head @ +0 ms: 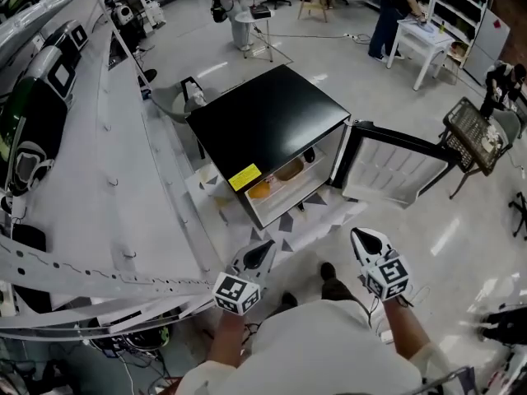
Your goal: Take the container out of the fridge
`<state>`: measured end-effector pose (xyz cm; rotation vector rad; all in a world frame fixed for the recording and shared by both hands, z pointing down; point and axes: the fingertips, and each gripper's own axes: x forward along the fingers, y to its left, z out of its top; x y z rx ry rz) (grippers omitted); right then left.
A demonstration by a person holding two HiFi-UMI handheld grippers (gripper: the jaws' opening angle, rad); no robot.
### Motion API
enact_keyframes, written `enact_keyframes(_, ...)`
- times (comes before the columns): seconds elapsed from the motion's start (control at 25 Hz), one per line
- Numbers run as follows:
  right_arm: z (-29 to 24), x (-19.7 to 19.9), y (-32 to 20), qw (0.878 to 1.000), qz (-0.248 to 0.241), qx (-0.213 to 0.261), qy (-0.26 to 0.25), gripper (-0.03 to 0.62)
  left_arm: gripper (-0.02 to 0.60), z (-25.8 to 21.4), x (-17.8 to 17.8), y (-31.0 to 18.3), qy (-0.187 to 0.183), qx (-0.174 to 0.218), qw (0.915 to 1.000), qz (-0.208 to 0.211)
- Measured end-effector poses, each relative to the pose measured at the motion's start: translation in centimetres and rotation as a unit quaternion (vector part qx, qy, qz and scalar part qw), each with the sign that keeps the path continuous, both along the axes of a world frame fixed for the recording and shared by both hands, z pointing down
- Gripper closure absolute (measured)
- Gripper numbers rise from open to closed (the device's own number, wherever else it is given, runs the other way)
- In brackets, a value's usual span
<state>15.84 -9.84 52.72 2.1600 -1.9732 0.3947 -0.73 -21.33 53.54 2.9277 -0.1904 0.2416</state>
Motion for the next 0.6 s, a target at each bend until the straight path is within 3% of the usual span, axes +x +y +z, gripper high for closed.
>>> enact_keyframes(0.28, -0.3, 3.3, -3.3, 0.996, -0.071, -0.008, 0.052, 0.586, 0.577, -0.3, 2.7, -0.8, 0.001, 0.001, 0.9983, -0.058)
enact_keyframes(0.6, 0.1, 6.5, -7.8, 0.986, -0.151, -0.001, 0.074, 0.577, 0.577, 0.0, 5.0, -1.4, -0.008, 0.0, 0.9917, -0.128)
